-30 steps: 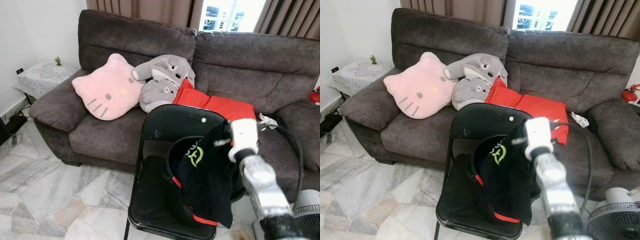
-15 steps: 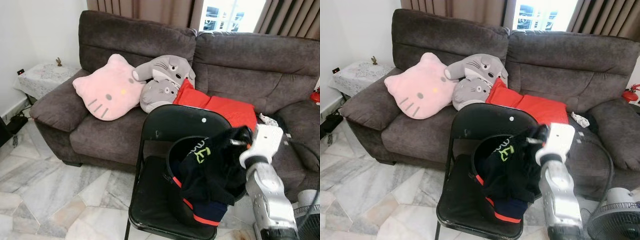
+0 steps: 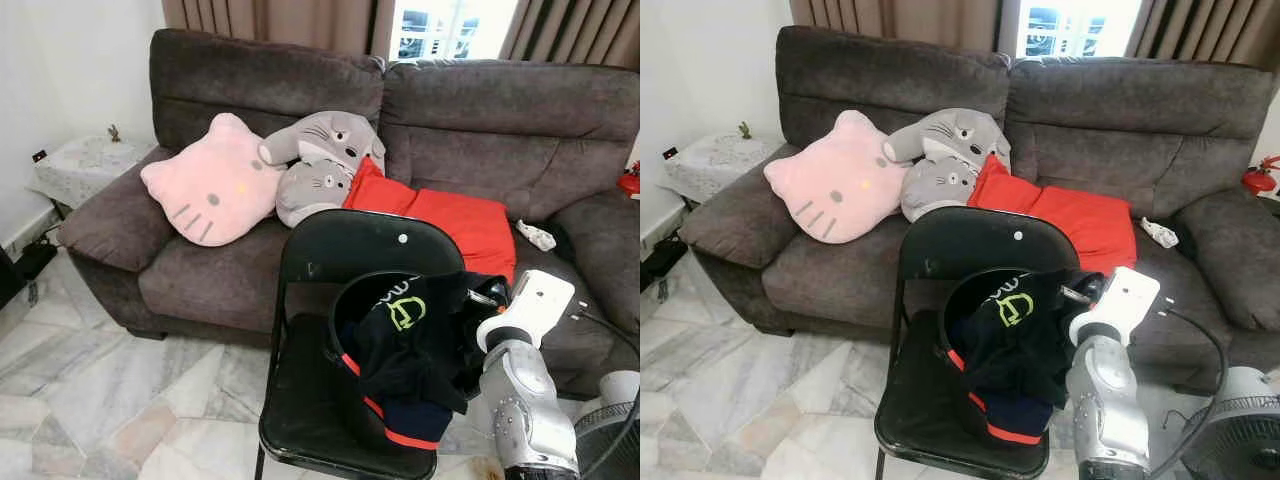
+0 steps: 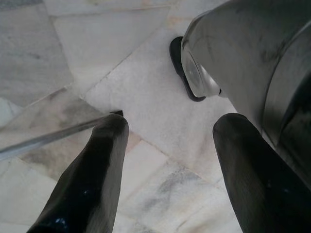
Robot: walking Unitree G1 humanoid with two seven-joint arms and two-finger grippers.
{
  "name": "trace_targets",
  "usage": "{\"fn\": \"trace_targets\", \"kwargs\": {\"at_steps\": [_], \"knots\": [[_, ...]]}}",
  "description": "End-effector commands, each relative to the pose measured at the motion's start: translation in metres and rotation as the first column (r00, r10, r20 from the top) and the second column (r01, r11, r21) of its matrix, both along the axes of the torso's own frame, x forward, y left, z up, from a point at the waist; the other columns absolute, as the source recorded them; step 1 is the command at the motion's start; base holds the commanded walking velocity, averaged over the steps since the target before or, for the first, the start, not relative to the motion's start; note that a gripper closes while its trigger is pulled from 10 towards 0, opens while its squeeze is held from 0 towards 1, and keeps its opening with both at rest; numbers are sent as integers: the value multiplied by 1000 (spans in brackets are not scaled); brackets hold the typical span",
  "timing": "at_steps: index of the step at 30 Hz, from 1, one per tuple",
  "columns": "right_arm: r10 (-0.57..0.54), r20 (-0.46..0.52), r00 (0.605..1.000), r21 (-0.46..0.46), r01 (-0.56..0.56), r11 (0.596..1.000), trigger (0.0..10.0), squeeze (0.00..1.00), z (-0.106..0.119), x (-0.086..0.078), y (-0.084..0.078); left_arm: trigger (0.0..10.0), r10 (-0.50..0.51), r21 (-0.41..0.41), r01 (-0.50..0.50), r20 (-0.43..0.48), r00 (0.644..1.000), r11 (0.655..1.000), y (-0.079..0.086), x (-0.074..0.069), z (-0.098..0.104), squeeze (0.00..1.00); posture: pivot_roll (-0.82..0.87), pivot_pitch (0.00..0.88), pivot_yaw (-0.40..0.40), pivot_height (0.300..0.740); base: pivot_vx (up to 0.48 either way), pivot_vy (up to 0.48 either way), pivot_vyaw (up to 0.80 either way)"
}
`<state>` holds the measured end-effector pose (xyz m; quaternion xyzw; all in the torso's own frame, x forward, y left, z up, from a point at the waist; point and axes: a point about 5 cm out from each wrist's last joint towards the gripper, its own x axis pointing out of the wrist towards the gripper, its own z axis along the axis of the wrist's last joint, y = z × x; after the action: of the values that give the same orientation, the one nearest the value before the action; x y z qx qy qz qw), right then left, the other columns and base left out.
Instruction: Hang hanger
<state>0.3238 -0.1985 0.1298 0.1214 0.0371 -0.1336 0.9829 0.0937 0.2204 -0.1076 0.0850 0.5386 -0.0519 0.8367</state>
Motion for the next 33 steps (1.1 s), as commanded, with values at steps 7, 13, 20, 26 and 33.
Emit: {"fn": "trace_targets", "kwargs": {"at_steps": [7, 13, 20, 26, 33], "knots": [[-16, 10, 1000, -39, 16, 999, 10000, 0, 4, -2, -4, 10000, 4, -2, -4, -5, 1000, 1000, 2, -4, 0, 0, -30, 0, -14, 740, 0, 0, 0], [-12, 8, 1000, -65, 12, 998, 10000, 0, 4, -1, -3, 10000, 2, -5, -2, -3, 1000, 1000, 1, -4, -1, 0, -30, 0, -17, 740, 0, 0, 0], [-4, 8, 1000, -73, 5, 997, 10000, 0, 5, 0, -1, 10000, 8, -7, -8, -1, 1000, 1000, 0, -5, -1, 0, -27, 0, -21, 740, -104, 0, 0], [-3, 11, 1000, -78, 4, 997, 10000, 0, 5, 1, -2, 10000, 10, -8, -10, -2, 1000, 1000, 0, -5, -1, 0, -29, 0, -19, 740, -264, 0, 0], [0, 15, 1000, -91, 1, 996, 10000, 0, 8, 3, -2, 10000, 10, -10, -10, 6, 1000, 1000, 0, -3, 0, 0, -33, 0, -24, 740, -292, 0, 0]]}}
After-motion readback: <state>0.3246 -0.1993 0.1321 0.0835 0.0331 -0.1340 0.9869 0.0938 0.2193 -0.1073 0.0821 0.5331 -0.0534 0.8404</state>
